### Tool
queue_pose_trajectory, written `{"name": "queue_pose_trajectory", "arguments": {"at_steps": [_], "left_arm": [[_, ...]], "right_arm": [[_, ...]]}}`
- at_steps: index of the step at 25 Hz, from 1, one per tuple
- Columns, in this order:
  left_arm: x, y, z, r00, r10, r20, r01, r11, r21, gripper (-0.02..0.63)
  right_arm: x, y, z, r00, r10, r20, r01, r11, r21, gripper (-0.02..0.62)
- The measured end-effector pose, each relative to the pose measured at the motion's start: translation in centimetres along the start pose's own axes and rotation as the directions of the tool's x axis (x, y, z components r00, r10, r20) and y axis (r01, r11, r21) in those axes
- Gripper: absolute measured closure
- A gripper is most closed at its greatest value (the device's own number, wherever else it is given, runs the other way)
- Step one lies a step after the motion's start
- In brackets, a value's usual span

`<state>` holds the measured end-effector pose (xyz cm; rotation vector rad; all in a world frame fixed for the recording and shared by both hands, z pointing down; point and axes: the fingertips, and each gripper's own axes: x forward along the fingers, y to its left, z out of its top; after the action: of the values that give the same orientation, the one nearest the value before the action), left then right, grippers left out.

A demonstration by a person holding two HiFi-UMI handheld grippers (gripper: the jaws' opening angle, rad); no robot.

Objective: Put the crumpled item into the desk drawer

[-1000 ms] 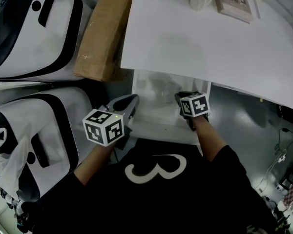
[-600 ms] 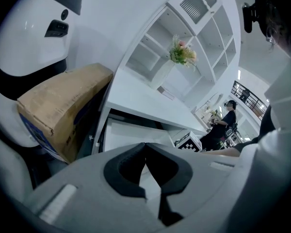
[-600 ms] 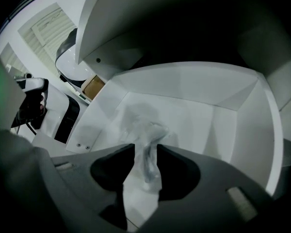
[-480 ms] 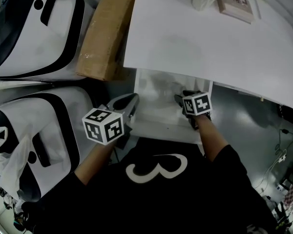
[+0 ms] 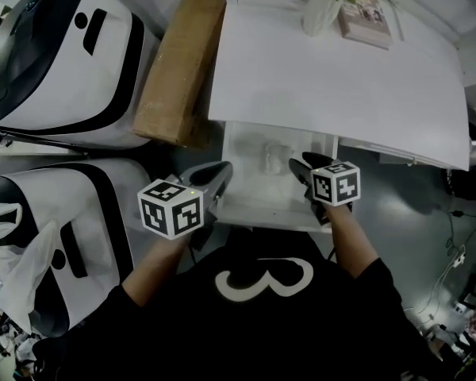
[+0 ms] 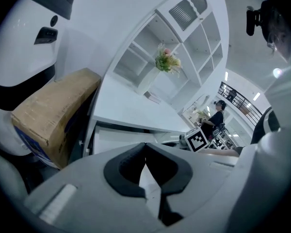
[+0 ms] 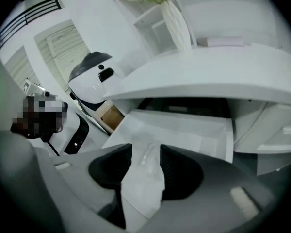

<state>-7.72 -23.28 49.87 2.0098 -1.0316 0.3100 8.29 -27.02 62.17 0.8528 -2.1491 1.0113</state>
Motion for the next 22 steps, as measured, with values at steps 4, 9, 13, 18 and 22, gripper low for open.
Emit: {"name": "queue_pose_trajectory", "arguments": {"at_steps": [4,9,13,18,22], "left_arm": [[-1.0,-2.7,1.1,0.997,-0.074,0.018,0.073,0.996,0.041,0.597],[-2.7,-6.5,2.5,0.986,-0.158,0.048,0.153,0.982,0.109,0.598],[-4.0,-9.7,3.9,0.970,-0.232,0.078,0.216,0.961,0.172,0.598],[-6.3,-13.1,5.6,0.948,-0.298,0.115,0.257,0.925,0.280,0.598],[-7.8,-15.3,6.4,0.930,-0.339,0.144,0.271,0.894,0.358,0.598]], "right_arm": [[-4.9,3.0,2.8,0.988,0.027,0.155,-0.026,1.000,-0.006,0.446],[-12.0,7.7,5.7,0.932,0.068,0.355,-0.061,0.998,-0.030,0.525],[-17.1,11.7,7.2,0.875,0.122,0.468,-0.089,0.992,-0.092,0.571],[-21.5,16.4,7.9,0.822,0.212,0.529,-0.105,0.969,-0.226,0.592],[-23.3,18.2,8.1,0.797,0.229,0.558,-0.065,0.953,-0.297,0.592]]}}
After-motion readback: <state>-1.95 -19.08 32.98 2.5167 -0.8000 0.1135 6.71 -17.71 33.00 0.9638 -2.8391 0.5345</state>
